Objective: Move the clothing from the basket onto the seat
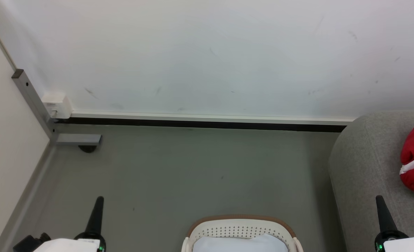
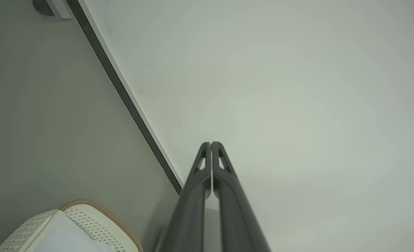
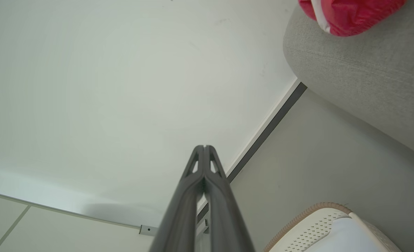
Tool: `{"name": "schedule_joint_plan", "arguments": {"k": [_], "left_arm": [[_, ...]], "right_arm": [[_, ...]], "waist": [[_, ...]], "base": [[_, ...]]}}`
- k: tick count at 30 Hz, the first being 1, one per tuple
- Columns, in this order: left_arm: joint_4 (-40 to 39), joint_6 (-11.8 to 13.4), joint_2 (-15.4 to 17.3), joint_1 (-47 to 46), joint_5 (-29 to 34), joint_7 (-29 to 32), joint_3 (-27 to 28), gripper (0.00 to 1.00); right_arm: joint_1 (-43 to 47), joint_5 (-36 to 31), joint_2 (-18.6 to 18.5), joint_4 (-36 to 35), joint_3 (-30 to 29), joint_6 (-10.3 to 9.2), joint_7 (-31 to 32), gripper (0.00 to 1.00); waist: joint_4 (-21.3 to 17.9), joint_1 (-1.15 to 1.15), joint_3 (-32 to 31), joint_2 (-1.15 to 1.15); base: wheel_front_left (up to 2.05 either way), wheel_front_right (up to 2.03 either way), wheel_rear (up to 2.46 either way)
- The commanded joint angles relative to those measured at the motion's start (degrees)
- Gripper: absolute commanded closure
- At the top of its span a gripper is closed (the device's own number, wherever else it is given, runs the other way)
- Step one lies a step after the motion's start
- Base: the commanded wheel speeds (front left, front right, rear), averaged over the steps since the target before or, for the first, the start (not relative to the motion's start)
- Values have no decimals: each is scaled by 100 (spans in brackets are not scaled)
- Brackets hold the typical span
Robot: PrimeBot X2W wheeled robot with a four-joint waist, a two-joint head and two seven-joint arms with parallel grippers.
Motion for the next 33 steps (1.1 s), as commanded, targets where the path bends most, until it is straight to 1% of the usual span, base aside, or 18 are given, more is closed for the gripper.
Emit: {"name": "schedule_joint_plan", "arguments": {"k": [1,13,33], "left_arm": [[-68,3,22,-112,-149,47,45,100],[-93,4,16,-138,-758,200,121,100],[-134,5,4,-170,-1587,434,248,100]], "right_arm": [[-119,160,-3,-63,-33,-7,40,100],[-164,706,5,-86,-110,-8,195,100],[-208,1541,12,-132,-213,-10,430,100]], "waist": [[-1,0,5,0],[-15,0,46,0],[-37,0,115,0]], "base": [[0,0,0],[0,0,0],[0,0,0]]}}
